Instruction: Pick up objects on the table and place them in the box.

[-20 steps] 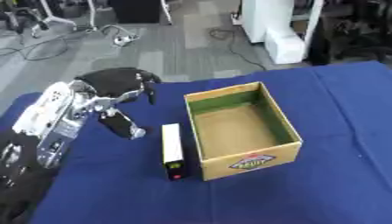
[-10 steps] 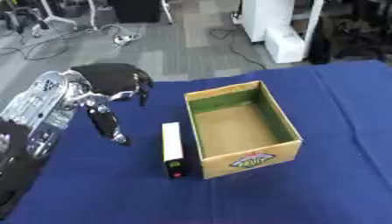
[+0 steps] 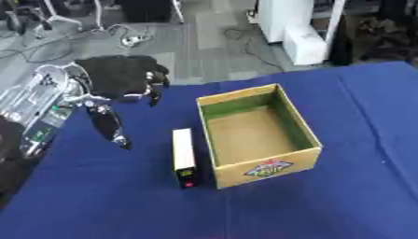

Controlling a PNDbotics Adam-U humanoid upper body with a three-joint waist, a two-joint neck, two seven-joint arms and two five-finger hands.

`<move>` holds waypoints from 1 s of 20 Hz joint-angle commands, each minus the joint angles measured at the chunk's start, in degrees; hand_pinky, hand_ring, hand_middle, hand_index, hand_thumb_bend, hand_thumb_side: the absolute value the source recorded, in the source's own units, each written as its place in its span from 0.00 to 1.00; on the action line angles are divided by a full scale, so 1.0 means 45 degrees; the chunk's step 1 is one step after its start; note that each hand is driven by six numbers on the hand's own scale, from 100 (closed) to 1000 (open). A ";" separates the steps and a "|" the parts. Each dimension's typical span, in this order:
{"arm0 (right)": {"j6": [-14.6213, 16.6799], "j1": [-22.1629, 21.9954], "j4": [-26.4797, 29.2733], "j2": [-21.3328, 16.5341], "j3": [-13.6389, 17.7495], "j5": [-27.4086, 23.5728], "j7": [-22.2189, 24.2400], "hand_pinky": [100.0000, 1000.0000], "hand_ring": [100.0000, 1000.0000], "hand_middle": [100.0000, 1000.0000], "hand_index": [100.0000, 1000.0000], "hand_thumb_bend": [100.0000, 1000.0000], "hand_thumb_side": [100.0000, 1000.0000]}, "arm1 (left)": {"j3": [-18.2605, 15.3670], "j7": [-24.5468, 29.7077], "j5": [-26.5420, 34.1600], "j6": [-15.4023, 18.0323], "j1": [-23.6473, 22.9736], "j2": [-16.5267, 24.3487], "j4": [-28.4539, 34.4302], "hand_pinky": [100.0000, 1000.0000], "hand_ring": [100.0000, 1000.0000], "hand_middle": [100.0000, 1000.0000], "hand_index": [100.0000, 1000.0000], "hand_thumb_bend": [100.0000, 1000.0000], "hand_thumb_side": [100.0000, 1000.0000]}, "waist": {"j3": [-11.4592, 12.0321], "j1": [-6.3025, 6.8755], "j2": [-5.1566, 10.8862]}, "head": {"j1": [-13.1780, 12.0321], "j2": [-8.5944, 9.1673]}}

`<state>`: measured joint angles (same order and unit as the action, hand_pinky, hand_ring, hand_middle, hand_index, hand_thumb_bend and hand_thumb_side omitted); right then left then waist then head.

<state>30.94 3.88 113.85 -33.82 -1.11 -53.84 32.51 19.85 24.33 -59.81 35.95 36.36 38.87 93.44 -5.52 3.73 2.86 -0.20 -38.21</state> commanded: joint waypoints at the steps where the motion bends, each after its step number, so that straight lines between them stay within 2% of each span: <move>1: 0.0162 0.0107 0.0166 -0.0356 0.0033 -0.0037 0.0238 0.10 0.26 0.32 0.41 0.00 1.00 | 0.0073 -0.1137 0.0647 0.1696 0.0341 0.0420 -0.0253 1.00 1.00 0.77 0.62 0.72 0.29 | -0.0011 -0.0034 0.0120 | 0.0025 0.0044; 3: 0.0149 0.0112 0.0166 -0.0356 0.0034 -0.0046 0.0242 0.10 0.26 0.32 0.41 0.00 1.00 | 0.0052 -0.1746 0.1074 0.2812 0.0429 0.0404 -0.0470 1.00 1.00 0.76 0.61 0.70 0.29 | -0.0017 -0.0035 0.0120 | 0.0061 0.0045; 5: 0.0137 0.0122 0.0166 -0.0357 0.0033 -0.0053 0.0244 0.10 0.26 0.32 0.41 0.00 1.00 | 0.0107 -0.2189 0.1266 0.3372 0.0504 0.0394 -0.0583 1.00 1.00 0.76 0.61 0.70 0.29 | -0.0030 -0.0032 0.0118 | 0.0086 0.0045; 11: 0.0102 0.0162 0.0166 -0.0366 0.0021 -0.0076 0.0252 0.10 0.26 0.32 0.41 0.00 1.00 | 0.0607 -0.2764 0.1886 0.3557 0.0555 0.0410 -0.0574 1.00 0.93 0.75 0.63 0.71 0.31 | -0.0065 -0.0017 0.0112 | 0.0141 0.0062; 13: 0.0092 0.0175 0.0166 -0.0367 0.0016 -0.0087 0.0256 0.10 0.26 0.32 0.42 0.00 1.00 | 0.0797 -0.2765 0.2339 0.3559 0.0566 0.0409 -0.0550 0.96 0.89 0.75 0.64 0.71 0.33 | -0.0078 -0.0016 0.0113 | 0.0157 0.0084; 16: 0.0079 0.0182 0.0166 -0.0367 0.0017 -0.0102 0.0260 0.10 0.26 0.32 0.42 0.00 1.00 | 0.0949 -0.2546 0.3046 0.3560 0.0577 0.0439 -0.0447 0.94 0.87 0.75 0.65 0.70 0.32 | -0.0086 -0.0017 0.0114 | 0.0174 0.0109; 20: 0.0064 0.0181 0.0166 -0.0362 0.0012 -0.0097 0.0274 0.10 0.26 0.32 0.42 0.00 1.00 | 0.0985 -0.2067 0.3822 0.3560 0.0588 0.0514 -0.0274 0.98 0.88 0.78 0.69 0.71 0.34 | -0.0087 -0.0014 0.0112 | 0.0203 0.0134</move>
<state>30.55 3.92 113.85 -33.83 -1.40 -54.16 32.89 24.63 12.67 -43.94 50.19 37.60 39.09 91.33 -5.87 3.78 2.87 0.19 -38.20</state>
